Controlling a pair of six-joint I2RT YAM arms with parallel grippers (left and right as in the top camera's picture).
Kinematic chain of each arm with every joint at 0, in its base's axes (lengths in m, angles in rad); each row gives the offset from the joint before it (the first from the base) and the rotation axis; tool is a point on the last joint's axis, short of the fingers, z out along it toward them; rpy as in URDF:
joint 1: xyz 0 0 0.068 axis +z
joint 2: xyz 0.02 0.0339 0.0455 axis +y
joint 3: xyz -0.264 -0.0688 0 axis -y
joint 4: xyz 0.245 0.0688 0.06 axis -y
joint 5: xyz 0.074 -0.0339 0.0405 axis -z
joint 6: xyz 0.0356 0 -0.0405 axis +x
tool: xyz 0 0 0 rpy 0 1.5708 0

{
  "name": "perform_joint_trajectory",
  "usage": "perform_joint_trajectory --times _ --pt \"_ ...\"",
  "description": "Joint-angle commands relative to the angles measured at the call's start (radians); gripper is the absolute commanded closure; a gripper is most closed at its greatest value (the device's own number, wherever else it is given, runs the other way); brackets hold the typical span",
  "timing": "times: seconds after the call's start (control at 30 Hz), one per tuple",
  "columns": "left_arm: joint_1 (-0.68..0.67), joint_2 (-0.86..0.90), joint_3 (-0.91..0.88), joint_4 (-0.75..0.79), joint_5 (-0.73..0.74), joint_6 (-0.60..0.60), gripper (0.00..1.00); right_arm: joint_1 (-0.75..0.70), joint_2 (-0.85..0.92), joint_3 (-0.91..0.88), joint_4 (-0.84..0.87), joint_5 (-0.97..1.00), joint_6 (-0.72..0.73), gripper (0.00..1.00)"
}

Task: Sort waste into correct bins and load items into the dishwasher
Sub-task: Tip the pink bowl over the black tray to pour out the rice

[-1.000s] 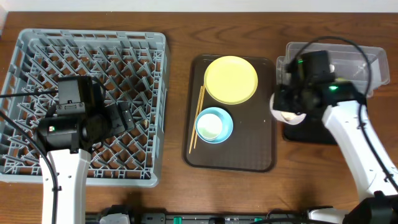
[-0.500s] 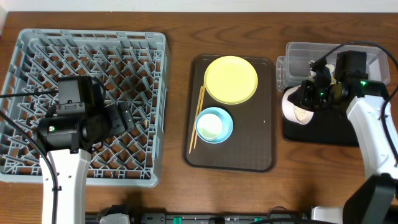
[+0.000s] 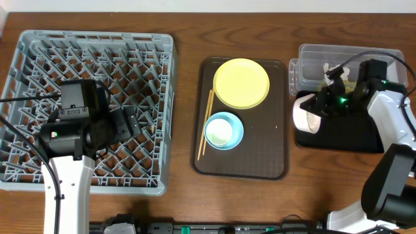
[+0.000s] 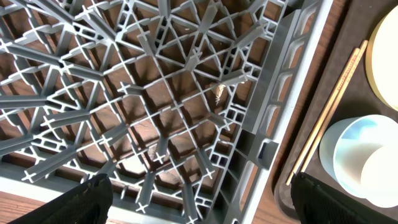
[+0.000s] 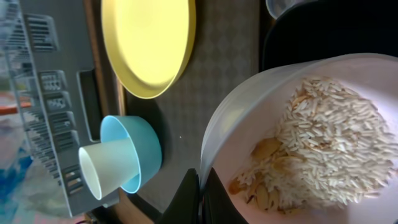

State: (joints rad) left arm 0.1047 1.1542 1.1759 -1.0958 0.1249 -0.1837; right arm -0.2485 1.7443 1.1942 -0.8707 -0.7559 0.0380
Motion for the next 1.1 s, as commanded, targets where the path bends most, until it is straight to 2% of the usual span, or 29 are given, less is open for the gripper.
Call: perform_joint_trajectory --times 0.0,0.47,0.63,0.93,1.07 --pt "0.005 0.001 0.022 -0.003 -0.005 -0.005 0.07 -0.032 0.003 0.013 -0.001 -0.092 -0.055 0.99" --pt "0.005 0.001 0.022 -0.003 -0.005 -0.005 0.07 -0.235 0.006 -0.022 -0.002 -0.270 -0.098 0.99" --pt "0.005 0.001 0.022 -0.003 -0.005 -0.005 0.07 -0.298 0.009 -0.052 0.004 -0.397 -0.146 0.99" --pt "0.005 0.001 0.022 -0.003 -0.005 -0.005 0.07 -0.401 0.009 -0.111 0.019 -0.439 -0.148 0.99" --pt "0.005 0.001 0.022 -0.003 -0.005 -0.005 0.07 -0.457 0.009 -0.145 0.053 -0.523 -0.146 0.99"
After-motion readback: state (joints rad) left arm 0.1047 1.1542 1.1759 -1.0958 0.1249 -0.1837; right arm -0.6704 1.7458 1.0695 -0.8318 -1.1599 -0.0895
